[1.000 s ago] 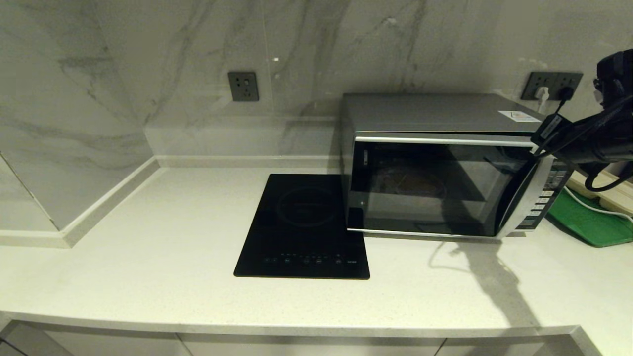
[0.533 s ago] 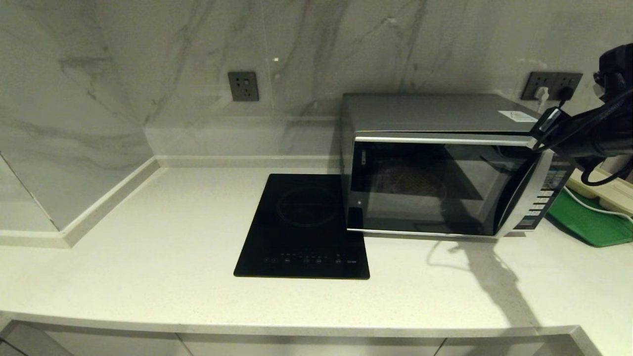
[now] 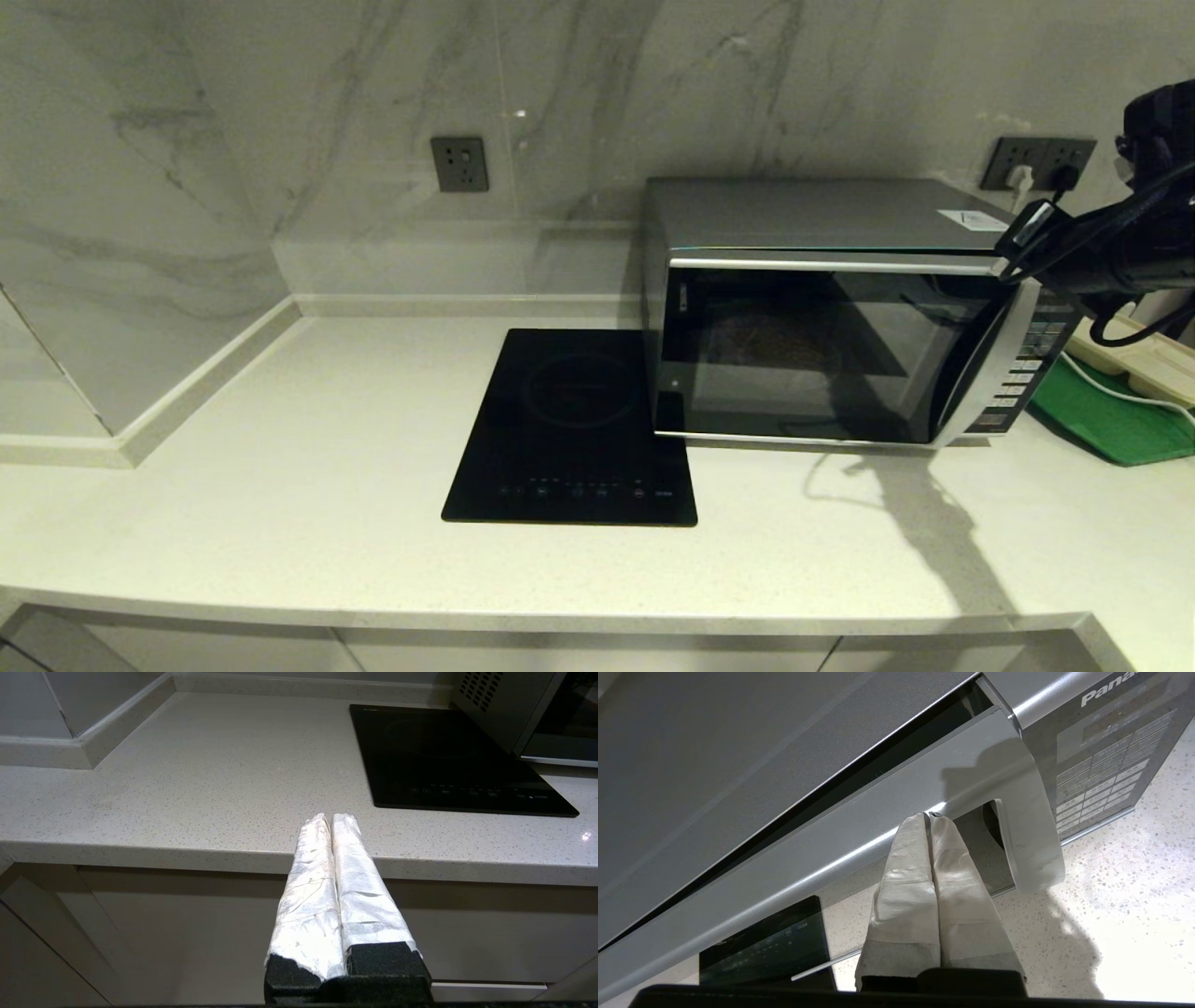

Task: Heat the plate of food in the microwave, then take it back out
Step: Close the microwave oven

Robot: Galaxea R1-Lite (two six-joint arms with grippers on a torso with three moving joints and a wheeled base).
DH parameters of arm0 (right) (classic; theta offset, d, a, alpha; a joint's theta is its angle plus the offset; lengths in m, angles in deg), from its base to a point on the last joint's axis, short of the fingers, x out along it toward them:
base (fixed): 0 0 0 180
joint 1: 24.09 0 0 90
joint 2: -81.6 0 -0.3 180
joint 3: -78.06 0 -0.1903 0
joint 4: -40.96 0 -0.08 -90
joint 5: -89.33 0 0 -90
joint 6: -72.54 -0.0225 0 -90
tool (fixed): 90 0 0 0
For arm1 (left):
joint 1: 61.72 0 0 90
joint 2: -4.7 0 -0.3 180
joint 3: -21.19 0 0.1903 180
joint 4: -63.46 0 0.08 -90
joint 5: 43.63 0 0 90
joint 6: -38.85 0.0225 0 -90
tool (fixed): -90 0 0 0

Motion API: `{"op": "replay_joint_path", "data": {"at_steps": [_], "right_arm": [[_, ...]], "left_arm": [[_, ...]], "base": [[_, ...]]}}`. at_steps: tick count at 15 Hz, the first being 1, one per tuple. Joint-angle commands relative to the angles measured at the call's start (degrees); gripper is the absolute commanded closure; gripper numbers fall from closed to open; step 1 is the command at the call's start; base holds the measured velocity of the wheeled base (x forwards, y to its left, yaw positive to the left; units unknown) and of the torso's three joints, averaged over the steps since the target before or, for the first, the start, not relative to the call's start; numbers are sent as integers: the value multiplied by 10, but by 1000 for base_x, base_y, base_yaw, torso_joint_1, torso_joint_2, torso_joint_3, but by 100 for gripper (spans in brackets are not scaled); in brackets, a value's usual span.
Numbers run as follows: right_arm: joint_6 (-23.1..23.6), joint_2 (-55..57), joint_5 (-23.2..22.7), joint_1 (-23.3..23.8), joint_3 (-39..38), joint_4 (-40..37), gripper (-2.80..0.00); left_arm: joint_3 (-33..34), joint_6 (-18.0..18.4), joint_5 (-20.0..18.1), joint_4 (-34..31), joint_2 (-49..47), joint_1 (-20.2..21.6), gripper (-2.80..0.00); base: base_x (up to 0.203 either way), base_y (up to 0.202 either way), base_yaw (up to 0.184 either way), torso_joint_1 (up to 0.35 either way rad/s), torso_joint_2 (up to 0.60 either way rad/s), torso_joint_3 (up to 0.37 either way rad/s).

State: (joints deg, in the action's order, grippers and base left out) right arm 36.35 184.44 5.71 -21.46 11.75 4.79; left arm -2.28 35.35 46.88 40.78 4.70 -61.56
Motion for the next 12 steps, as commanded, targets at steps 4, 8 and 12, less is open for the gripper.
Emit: {"op": "replay_joint_path", "data": {"at_steps": [4, 8, 12], "right_arm": [[-2, -8, 1, 11, -8, -4, 0], [-2, -8, 0, 15, -33, -4, 0], [-1, 16, 1, 18, -10, -3, 0]], "left_arm": [[0, 0, 0, 0, 0, 0, 0], [0, 0, 0, 0, 0, 0, 0], [0, 0, 0, 0, 0, 0, 0]], "base": [[0, 0, 0, 0, 0, 0], [0, 0, 0, 0, 0, 0], [0, 0, 0, 0, 0, 0]]}}
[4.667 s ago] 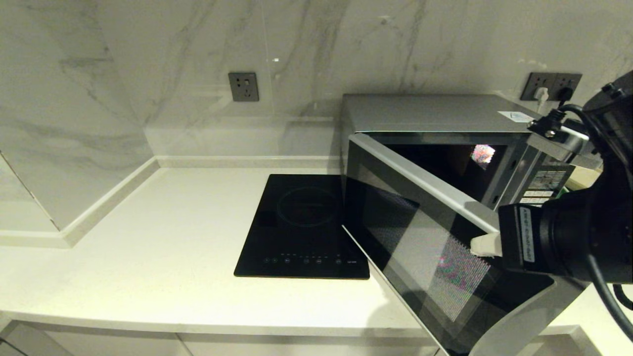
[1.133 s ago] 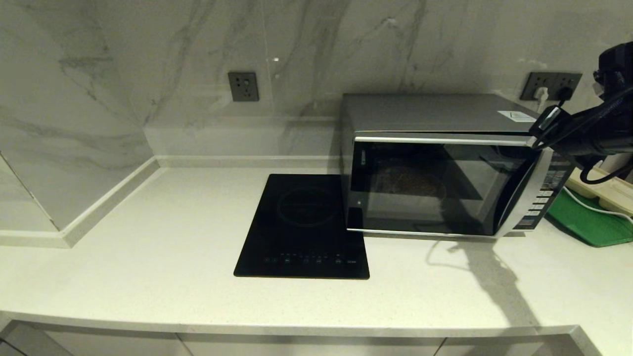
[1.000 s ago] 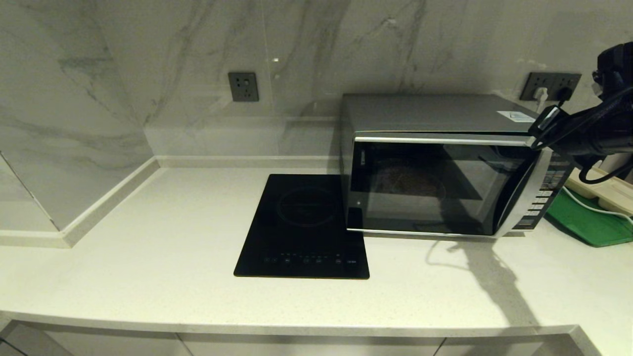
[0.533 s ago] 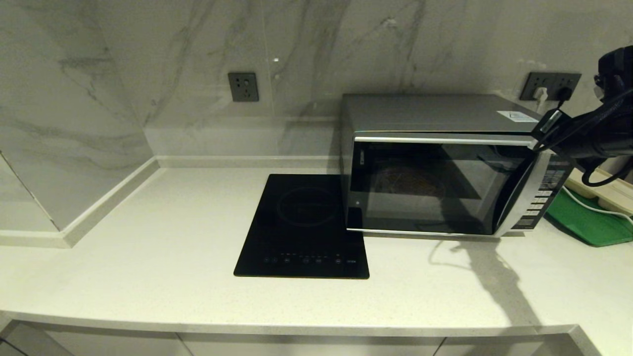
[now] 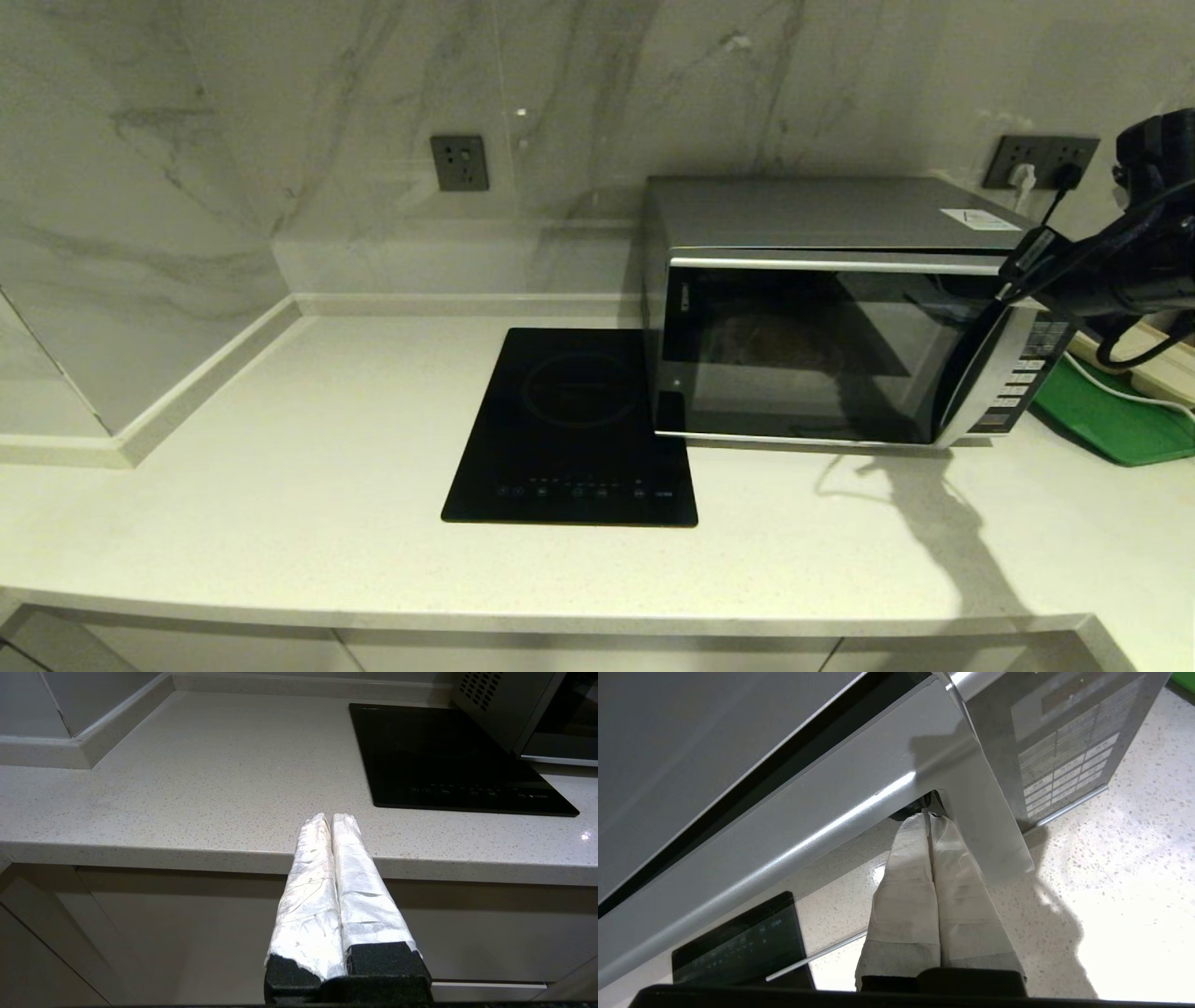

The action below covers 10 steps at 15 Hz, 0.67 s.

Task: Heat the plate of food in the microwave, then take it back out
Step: Close the microwave oven

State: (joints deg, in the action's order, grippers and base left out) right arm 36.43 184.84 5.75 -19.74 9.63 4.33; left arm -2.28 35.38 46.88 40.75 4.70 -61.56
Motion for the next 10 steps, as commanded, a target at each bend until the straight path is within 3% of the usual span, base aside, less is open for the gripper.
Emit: {"op": "replay_joint_path", "data": {"at_steps": [1, 10], "right_arm": [[-2, 16, 0, 2, 20, 2, 0], [0, 14, -1, 2, 15, 31, 0]], "left_arm": [[0, -1, 0, 0, 0, 0, 0], [0, -1, 0, 0, 0, 0, 0]], "base": [[0, 0, 0, 0, 0, 0], [0, 0, 0, 0, 0, 0]]}}
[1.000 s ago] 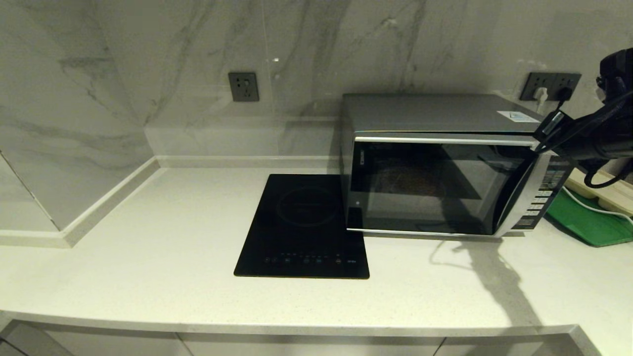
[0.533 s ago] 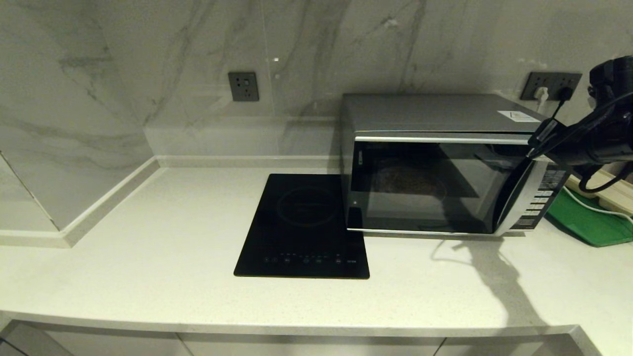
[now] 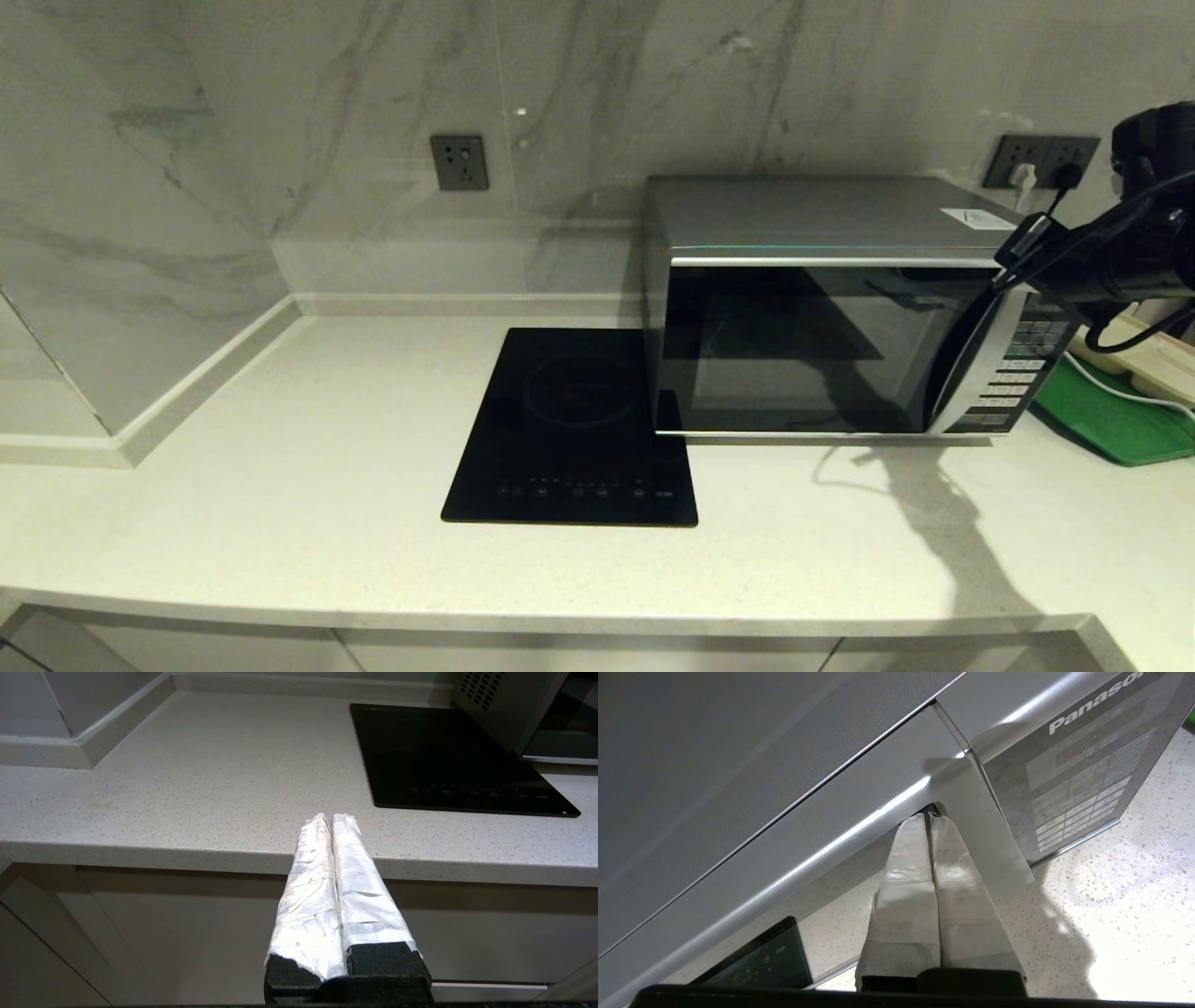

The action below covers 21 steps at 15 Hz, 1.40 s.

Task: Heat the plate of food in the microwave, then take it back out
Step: Close the microwave oven, then open the microwave oven

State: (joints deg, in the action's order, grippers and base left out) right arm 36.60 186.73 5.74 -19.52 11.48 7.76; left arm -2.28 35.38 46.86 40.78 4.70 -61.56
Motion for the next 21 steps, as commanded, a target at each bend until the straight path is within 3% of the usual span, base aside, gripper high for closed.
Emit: {"op": "replay_joint_path", "data": {"at_steps": [1, 6, 7, 10, 14, 15, 17, 21], "right_arm": [[-2, -14, -2, 0, -8, -5, 0], [-1, -128, -24, 9, -86, -85, 0], [-2, -160, -65, 30, -104, -92, 0], [-3, -205, -215, 154, -143, -133, 0], [8, -190, -504, 339, -171, -211, 0], [43, -177, -552, 367, -192, -227, 0], [151, -147, -595, 381, -252, -239, 0], [192, -82, -637, 381, -265, -240, 0]], "left_arm": [[0, 0, 0, 0, 0, 0, 0], [0, 0, 0, 0, 0, 0, 0], [0, 0, 0, 0, 0, 0, 0], [0, 0, 0, 0, 0, 0, 0], [0, 0, 0, 0, 0, 0, 0], [0, 0, 0, 0, 0, 0, 0], [0, 0, 0, 0, 0, 0, 0], [0, 0, 0, 0, 0, 0, 0]], "base": [[0, 0, 0, 0, 0, 0], [0, 0, 0, 0, 0, 0], [0, 0, 0, 0, 0, 0], [0, 0, 0, 0, 0, 0], [0, 0, 0, 0, 0, 0], [0, 0, 0, 0, 0, 0], [0, 0, 0, 0, 0, 0], [0, 0, 0, 0, 0, 0]]}}
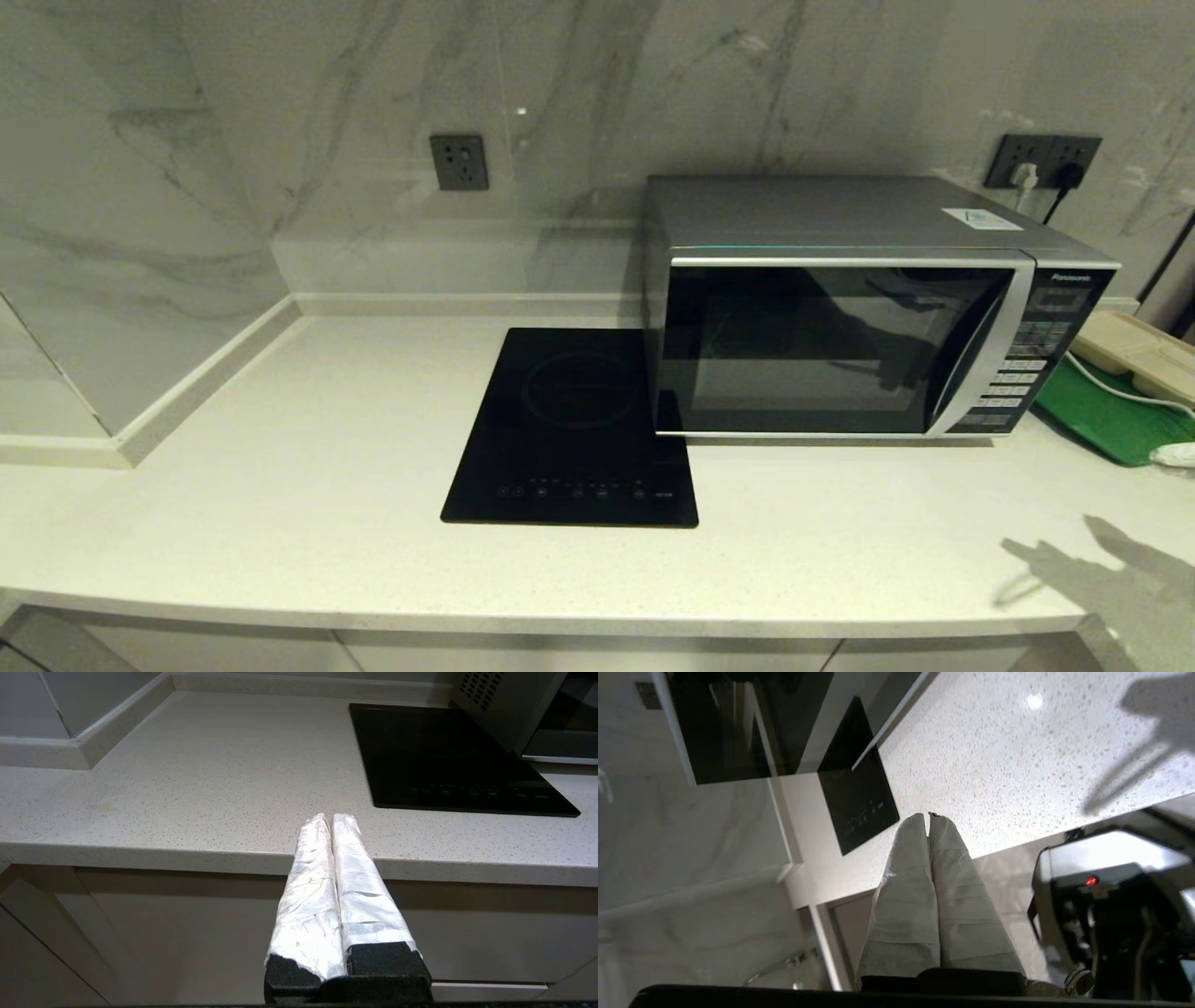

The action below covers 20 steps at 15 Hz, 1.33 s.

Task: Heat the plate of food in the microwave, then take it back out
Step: Open the microwave oven

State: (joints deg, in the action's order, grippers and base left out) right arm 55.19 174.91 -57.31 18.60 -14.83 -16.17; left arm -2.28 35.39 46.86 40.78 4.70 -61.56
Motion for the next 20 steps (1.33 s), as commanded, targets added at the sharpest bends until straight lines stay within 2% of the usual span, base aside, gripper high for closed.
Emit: {"op": "replay_joint_path", "data": {"at_steps": [1, 3, 8, 11, 18, 20], "right_arm": [[24, 37, -7, -7, -2, -1, 0], [43, 46, -4, -29, 6, 0, 0], [38, 136, -8, -55, 78, 0, 0], [36, 182, -33, -64, 114, -2, 0], [37, 222, -33, -50, 132, 1, 0], [37, 241, -34, -50, 133, 23, 0]], "left_arm": [[0, -1, 0, 0, 0, 0, 0], [0, -1, 0, 0, 0, 0, 0], [0, -1, 0, 0, 0, 0, 0], [0, -1, 0, 0, 0, 0, 0], [0, -1, 0, 0, 0, 0, 0], [0, -1, 0, 0, 0, 0, 0]], "base": [[0, 0, 0, 0, 0, 0], [0, 0, 0, 0, 0, 0], [0, 0, 0, 0, 0, 0], [0, 0, 0, 0, 0, 0], [0, 0, 0, 0, 0, 0], [0, 0, 0, 0, 0, 0]]}}
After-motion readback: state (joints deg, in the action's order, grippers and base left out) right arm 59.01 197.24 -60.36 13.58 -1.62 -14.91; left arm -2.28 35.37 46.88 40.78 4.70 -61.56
